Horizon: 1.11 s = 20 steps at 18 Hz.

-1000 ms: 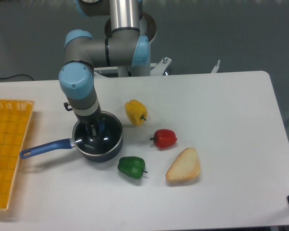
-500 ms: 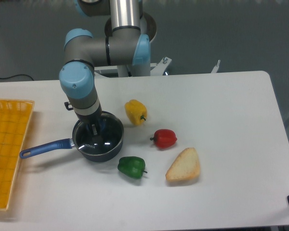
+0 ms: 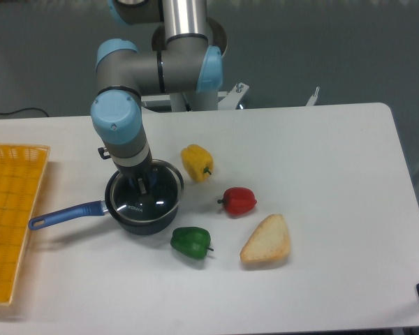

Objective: Open the lid
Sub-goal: 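Lift the lid up off the saucepan by its knob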

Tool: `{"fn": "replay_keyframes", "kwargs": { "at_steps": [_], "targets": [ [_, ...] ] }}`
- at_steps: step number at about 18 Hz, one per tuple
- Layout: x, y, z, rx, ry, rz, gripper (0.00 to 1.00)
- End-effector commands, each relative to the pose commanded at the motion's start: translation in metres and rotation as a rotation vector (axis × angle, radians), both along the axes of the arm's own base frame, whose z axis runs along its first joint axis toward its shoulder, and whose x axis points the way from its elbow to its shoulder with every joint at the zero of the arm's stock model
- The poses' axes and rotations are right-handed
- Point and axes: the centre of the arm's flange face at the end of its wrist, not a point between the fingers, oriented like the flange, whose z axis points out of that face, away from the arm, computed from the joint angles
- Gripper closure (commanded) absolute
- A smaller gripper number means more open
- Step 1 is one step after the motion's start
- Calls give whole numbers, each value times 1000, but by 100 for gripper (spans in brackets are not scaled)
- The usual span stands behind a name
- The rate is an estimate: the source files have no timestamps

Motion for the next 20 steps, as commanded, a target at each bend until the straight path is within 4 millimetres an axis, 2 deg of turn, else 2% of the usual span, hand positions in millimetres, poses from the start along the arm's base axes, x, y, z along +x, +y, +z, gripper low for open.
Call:
{"fn": "replay_keyframes", "kwargs": {
  "at_steps": [7, 20],
  "targets": [
    [-13, 0, 17, -12, -76, 44, 52],
    [-31, -10, 15, -47, -79, 71, 52]
  ]
}}
